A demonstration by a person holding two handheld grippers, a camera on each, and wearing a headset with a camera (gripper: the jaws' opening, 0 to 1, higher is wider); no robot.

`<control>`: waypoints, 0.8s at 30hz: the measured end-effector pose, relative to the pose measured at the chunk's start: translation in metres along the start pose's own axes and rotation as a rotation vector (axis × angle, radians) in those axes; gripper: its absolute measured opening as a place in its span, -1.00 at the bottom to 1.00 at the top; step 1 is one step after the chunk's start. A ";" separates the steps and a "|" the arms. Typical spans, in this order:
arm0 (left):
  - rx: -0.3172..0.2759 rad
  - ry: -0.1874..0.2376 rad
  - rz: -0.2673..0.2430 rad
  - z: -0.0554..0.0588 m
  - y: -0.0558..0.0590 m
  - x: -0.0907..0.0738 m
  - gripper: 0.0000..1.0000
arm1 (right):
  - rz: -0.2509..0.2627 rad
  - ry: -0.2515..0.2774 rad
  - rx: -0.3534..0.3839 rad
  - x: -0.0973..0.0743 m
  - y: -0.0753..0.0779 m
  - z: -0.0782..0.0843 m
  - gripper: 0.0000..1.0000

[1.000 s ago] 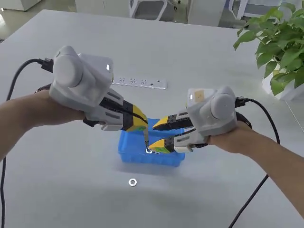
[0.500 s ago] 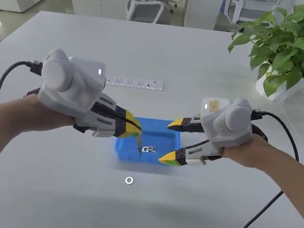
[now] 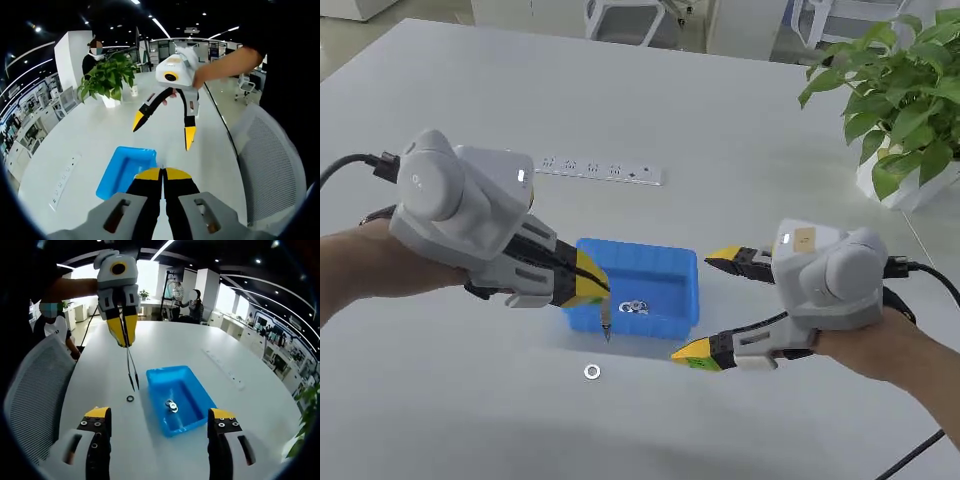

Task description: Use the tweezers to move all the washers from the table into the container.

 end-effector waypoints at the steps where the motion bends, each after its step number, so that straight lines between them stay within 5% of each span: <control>1: -0.001 -0.002 0.002 0.001 0.001 0.000 -0.93 | 0.002 0.002 0.006 -0.001 0.000 0.001 0.64; 9: -0.006 -0.011 0.007 0.012 0.006 0.003 -0.93 | 0.043 -0.002 0.032 -0.002 -0.005 0.009 1.00; 24: -0.014 -0.031 0.021 0.022 0.011 0.011 -0.93 | 0.029 -0.023 0.061 -0.001 -0.017 0.020 1.00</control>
Point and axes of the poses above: the centre of the closed fingertips' face, and the gripper's own axes: x roughly forward along the fingers, y roughly to its right, z roughly out of its underside, the point moved 5 cm from there along -x, roughly backward along the fingers, and after that the axes turned 6 degrees about z, right-handed, at the moved point
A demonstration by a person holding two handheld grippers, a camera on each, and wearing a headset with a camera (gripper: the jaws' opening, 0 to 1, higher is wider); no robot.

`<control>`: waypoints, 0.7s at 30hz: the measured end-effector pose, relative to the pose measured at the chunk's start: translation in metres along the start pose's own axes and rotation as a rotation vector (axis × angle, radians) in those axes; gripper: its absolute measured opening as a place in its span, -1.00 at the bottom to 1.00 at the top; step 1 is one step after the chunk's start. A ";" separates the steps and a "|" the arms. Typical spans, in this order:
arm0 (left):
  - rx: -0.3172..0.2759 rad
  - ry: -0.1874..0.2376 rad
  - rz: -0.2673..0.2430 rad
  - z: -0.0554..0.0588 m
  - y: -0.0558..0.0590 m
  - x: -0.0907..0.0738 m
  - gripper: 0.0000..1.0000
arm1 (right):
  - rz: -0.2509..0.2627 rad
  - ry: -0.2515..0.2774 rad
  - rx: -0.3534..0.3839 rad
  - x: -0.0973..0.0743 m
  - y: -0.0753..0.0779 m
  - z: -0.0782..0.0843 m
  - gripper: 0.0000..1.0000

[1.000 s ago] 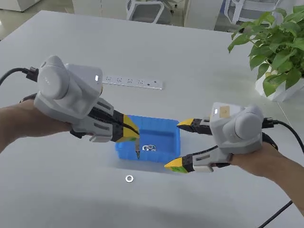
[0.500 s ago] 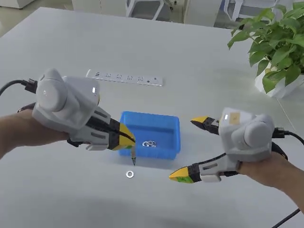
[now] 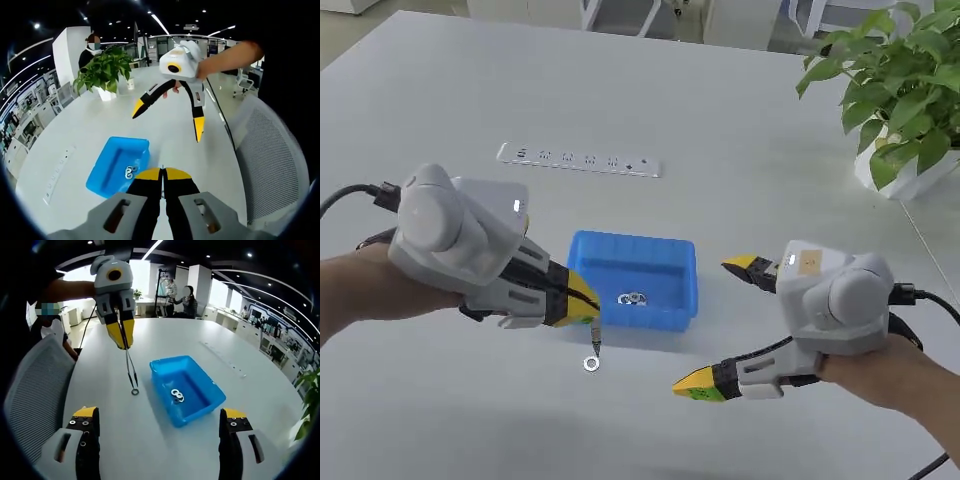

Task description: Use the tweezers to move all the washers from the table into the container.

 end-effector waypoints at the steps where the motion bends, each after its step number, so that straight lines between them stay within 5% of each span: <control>1: -0.002 -0.001 0.000 0.001 0.000 0.000 -0.93 | -0.003 -0.002 0.003 0.000 -0.001 0.001 1.00; 21: -0.019 -0.029 0.018 0.017 0.004 0.008 -0.93 | -0.018 -0.019 0.018 0.001 -0.011 0.010 1.00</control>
Point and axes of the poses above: the centre of the closed fingertips' face, and the gripper's own axes: x roughly forward along the fingers, y roughly to its right, z roughly out of its underside, the point moved 5 cm from there along -x, roughly backward along the fingers, and after that the axes turned 6 degrees about z, right-handed, at the moved point
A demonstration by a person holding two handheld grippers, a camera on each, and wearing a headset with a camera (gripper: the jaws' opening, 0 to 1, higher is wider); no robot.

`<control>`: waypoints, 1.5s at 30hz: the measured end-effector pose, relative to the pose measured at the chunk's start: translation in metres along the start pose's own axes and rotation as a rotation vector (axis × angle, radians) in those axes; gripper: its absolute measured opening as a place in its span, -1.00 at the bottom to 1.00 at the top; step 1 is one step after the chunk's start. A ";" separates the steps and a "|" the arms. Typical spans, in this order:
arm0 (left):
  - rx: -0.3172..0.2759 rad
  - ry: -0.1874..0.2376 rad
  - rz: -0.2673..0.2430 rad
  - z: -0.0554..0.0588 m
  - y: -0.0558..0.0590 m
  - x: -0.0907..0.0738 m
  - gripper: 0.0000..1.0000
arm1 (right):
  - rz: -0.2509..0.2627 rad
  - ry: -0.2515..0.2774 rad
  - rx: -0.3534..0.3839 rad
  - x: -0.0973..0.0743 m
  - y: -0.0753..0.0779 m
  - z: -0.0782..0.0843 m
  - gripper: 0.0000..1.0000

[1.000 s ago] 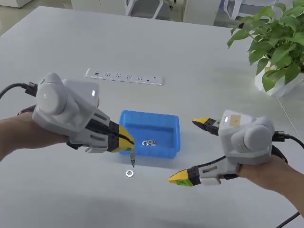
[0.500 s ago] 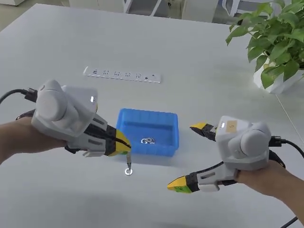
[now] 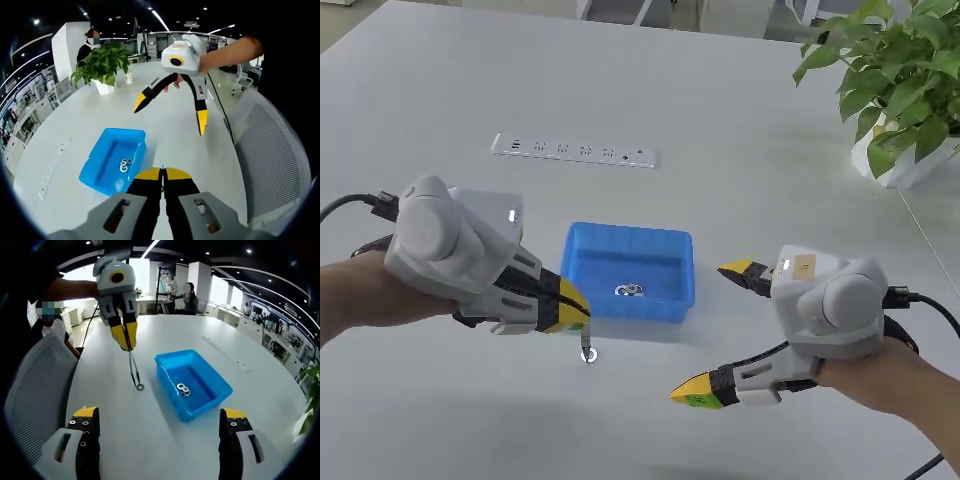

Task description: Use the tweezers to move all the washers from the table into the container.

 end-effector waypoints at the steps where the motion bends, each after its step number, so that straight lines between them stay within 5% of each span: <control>1: 0.003 -0.002 0.000 0.000 0.000 0.000 -0.93 | -0.001 0.000 0.000 0.000 0.000 0.000 1.00; 25: 0.021 -0.002 0.031 0.002 0.000 0.003 -0.93 | -0.054 0.019 -0.035 0.017 -0.009 -0.010 0.83; 30: 0.025 -0.007 0.040 0.002 -0.002 0.002 -0.93 | -0.099 0.054 -0.079 0.028 -0.015 -0.018 0.51; 45: 0.031 -0.012 0.057 0.002 -0.002 0.002 -0.93 | -0.220 0.043 -0.165 0.059 -0.034 -0.029 -0.22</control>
Point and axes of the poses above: the centre of the closed fingertips' face, and the gripper's own axes: x roughly forward along the fingers, y roughly to its right, z roughly out of its underside, the point moved 5 cm from there along -x, roughly backward along the fingers, and after that the axes turned 6 degrees about z, right-handed, at the moved point
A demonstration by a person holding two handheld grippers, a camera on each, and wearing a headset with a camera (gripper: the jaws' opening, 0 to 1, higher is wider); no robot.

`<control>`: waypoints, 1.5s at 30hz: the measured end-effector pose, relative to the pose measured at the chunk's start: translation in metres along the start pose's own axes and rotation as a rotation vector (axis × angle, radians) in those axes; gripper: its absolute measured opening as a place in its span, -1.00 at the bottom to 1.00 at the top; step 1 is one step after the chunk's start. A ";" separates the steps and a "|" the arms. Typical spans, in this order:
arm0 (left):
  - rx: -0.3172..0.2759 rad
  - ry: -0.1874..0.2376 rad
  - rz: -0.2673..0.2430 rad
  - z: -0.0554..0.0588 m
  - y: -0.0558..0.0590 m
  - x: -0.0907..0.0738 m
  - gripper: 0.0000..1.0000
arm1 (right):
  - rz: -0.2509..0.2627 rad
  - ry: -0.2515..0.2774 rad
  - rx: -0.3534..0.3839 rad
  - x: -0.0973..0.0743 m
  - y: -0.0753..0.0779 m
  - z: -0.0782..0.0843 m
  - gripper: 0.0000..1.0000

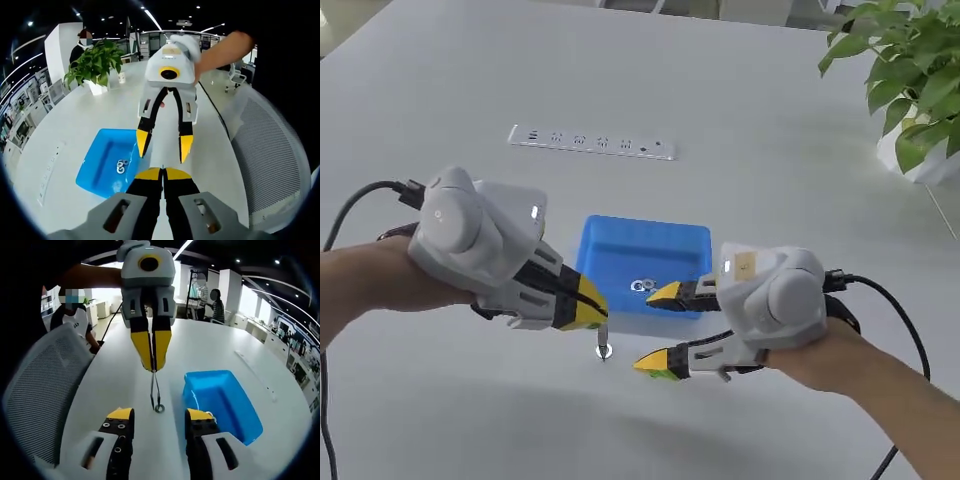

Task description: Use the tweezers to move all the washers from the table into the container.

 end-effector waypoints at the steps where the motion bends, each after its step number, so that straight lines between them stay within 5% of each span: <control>1: 0.000 0.000 0.000 0.000 0.000 0.000 -0.93 | -0.009 0.001 -0.004 0.003 -0.001 -0.001 -0.25; 17: 0.002 0.000 0.007 0.000 0.002 0.000 -0.93 | -0.078 -0.005 -0.023 0.034 -0.011 -0.008 -0.64; 45: 0.010 -0.017 -0.001 0.000 0.000 0.003 -0.90 | -0.059 -0.015 -0.062 0.040 -0.010 -0.010 -0.87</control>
Point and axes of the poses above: the centre of the closed fingertips' face, and the gripper's own axes: x roughly forward along the fingers, y roughly to its right, z roughly out of its underside, the point moved 5 cm from there along -x, roughly backward along the fingers, and after that the axes turned 6 degrees about z, right-handed, at the moved point
